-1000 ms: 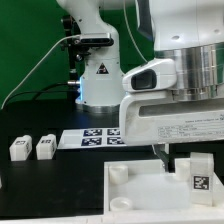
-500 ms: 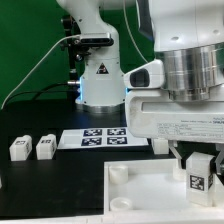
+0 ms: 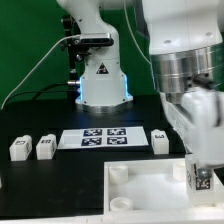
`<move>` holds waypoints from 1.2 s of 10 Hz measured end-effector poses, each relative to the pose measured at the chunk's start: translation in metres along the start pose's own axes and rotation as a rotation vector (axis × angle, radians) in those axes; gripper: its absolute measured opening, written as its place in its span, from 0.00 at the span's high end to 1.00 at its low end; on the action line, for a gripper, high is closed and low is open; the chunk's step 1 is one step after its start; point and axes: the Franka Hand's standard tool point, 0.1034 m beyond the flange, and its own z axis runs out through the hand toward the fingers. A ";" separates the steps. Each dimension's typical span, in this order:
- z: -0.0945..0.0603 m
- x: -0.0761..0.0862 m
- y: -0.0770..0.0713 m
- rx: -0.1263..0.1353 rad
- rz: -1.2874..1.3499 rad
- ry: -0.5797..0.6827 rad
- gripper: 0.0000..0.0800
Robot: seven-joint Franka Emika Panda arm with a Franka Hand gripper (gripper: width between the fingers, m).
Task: Assemble one leg
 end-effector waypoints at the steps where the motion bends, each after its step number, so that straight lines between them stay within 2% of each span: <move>1: 0.000 0.000 0.000 0.000 0.061 -0.008 0.63; 4: 0.000 -0.001 -0.001 0.006 -0.086 -0.004 0.63; 5: -0.002 -0.002 -0.004 0.022 -0.321 -0.002 0.56; 6: -0.003 -0.001 -0.006 0.030 -0.560 0.002 0.30; 7: -0.002 -0.002 -0.006 0.034 -0.759 0.012 0.22; 8: 0.001 -0.003 -0.003 0.036 -0.981 0.024 0.22; 9: 0.000 -0.001 -0.004 0.036 -1.055 0.026 0.19; 12: 0.000 0.005 -0.006 0.009 -1.474 0.061 0.19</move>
Offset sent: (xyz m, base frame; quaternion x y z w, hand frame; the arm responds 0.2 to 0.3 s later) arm 0.0000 0.0000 0.0000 0.0000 0.0000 0.0000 1.0000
